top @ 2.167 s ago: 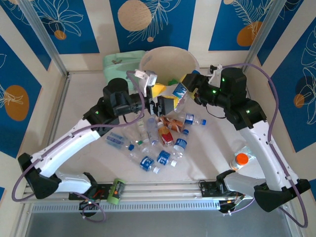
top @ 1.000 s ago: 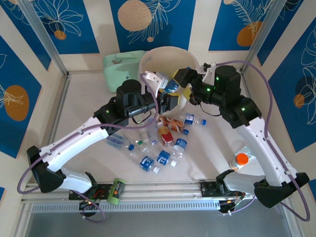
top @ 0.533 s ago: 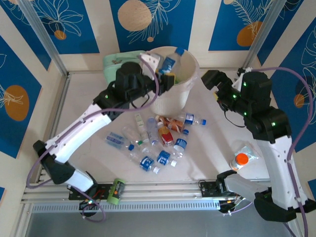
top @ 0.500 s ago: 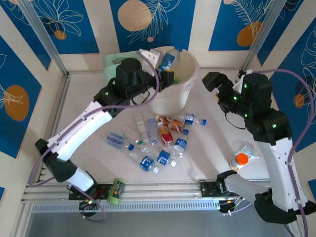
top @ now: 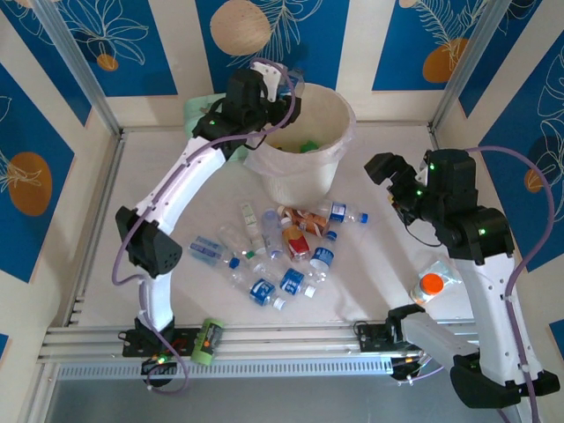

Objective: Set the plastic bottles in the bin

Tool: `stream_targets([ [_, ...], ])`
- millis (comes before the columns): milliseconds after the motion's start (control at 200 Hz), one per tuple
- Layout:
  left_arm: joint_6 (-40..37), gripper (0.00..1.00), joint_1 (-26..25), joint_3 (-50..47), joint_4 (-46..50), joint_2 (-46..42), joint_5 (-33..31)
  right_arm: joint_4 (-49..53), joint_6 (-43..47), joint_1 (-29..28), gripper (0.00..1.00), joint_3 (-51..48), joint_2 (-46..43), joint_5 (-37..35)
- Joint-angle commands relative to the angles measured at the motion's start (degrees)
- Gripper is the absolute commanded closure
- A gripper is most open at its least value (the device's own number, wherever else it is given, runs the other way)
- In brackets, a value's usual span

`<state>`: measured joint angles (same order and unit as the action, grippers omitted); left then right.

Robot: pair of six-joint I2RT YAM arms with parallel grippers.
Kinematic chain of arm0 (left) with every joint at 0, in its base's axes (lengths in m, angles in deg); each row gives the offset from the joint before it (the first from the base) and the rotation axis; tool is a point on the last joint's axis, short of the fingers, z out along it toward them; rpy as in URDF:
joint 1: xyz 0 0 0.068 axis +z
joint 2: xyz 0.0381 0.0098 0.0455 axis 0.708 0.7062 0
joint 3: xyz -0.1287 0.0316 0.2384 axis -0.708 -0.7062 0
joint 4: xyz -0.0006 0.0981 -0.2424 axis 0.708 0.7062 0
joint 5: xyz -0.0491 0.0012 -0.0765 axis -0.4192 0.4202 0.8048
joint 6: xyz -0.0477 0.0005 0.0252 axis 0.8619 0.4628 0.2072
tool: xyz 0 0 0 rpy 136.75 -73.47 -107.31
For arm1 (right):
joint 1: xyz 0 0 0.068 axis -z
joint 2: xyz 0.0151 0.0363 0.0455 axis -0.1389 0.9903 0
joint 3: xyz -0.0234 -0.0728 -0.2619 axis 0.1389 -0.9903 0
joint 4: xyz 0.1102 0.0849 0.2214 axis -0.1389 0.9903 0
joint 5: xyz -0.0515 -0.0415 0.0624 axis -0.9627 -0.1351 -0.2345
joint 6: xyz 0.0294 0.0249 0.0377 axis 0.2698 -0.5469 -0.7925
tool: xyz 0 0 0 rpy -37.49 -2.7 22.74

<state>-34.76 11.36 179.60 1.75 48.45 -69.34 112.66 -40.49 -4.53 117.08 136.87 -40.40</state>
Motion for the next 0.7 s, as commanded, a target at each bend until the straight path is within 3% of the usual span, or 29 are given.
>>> stream_targets([
  [0, -1.7, 0.42, 0.2, 3.4, 2.5, 0.6, 1.6, 1.1, 1.0, 1.3, 0.0, -1.5, -0.7, 2.5],
  [140, -1.0, 0.36, 0.5, 3.0, 3.1, 1.4, 1.9, 1.2, 1.0, 2.7, 0.01, -2.6, -0.8, 3.7],
  [365, 1.2, 0.13, 0.4, 2.9, 2.3, 1.1, 1.7, 1.1, 1.6, 3.9, 0.01, -2.2, -0.4, 5.0],
  [600, 4.0, 0.11, 0.3, 2.4, 1.8, -5.5, 0.4, 0.2, 2.5, 3.9, 0.0, -2.8, -0.4, 6.9],
  [695, 5.6, 0.11, 0.3, -3.1, 2.1, -12.2, -2.0, -0.6, 3.1, 3.0, 0.01, -3.6, -0.4, 7.8],
])
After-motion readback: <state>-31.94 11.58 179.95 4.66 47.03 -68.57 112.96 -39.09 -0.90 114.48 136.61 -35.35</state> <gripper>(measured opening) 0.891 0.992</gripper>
